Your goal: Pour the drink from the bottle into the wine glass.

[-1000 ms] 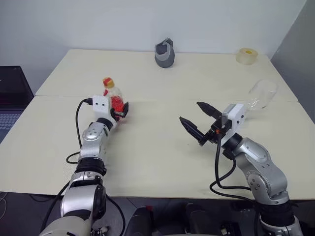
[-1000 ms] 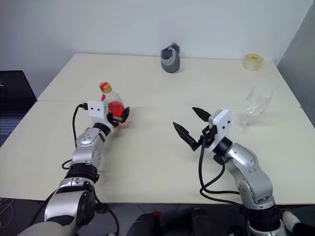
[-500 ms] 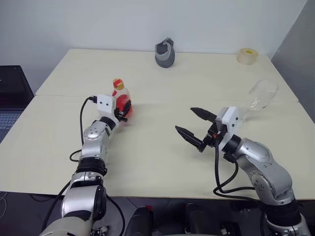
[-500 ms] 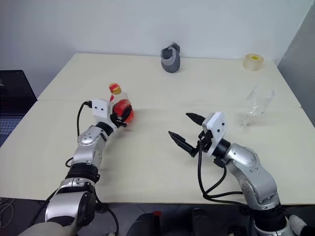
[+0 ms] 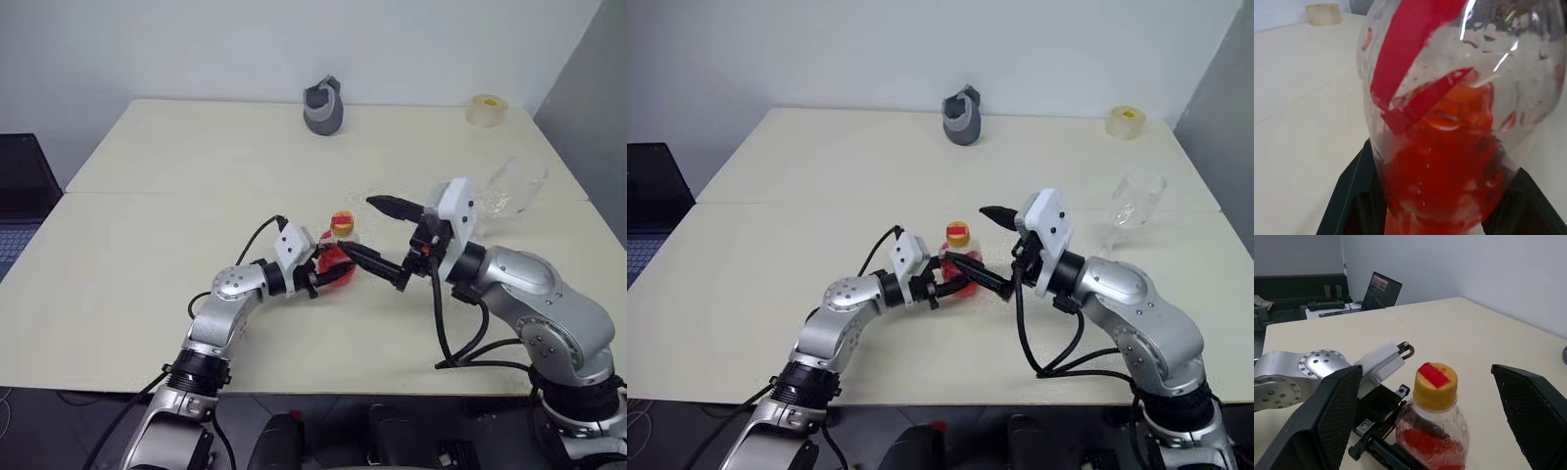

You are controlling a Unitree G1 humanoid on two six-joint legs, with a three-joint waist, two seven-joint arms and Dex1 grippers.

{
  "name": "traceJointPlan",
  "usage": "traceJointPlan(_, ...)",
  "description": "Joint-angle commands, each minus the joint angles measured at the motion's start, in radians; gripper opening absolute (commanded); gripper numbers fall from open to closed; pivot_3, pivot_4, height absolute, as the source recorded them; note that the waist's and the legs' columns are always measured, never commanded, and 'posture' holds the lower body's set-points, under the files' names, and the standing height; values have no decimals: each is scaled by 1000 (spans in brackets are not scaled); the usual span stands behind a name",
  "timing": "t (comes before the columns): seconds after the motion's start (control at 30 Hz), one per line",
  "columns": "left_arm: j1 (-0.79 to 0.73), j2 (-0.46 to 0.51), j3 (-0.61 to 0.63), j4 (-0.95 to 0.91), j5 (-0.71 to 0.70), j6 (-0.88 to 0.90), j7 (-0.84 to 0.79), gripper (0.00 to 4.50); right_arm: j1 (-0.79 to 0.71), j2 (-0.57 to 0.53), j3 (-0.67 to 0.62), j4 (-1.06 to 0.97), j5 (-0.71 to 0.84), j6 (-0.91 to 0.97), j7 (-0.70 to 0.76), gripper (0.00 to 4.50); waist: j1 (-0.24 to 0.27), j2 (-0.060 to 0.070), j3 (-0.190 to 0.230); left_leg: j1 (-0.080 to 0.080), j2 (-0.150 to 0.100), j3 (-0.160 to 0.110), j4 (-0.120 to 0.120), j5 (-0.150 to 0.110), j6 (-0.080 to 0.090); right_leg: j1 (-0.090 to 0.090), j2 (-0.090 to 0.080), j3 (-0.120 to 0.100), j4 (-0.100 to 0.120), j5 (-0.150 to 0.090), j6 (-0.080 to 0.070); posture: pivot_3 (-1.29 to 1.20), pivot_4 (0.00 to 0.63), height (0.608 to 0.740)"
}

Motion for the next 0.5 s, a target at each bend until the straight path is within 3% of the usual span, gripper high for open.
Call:
traceJointPlan(0.03,-2,5,-1,-46,-2,-17,-8,1922,-23,12,19,-9,-22,6,-22,4500,2,0,0,0,0,0,0,0,0,0,0,0,0,0,0,0,150,740)
traceJointPlan(0.47,-5,-7,-14,-28,20,-47,-10,1922,-21,65,79,45,-124,-31,-35,4500,4,0,0,-2,-1,-1,1,0,0,0,-1,-1,-1,0,0,0,150,740)
traceJointPlan(0.5,-4,-7,-14,-27,22,-50,-10,1922,-22,66,85,50,-134,-35,-31,4317,4,0,0,-2,-1,-1,1,0,0,0,-1,-1,-1,0,0,0,150,740)
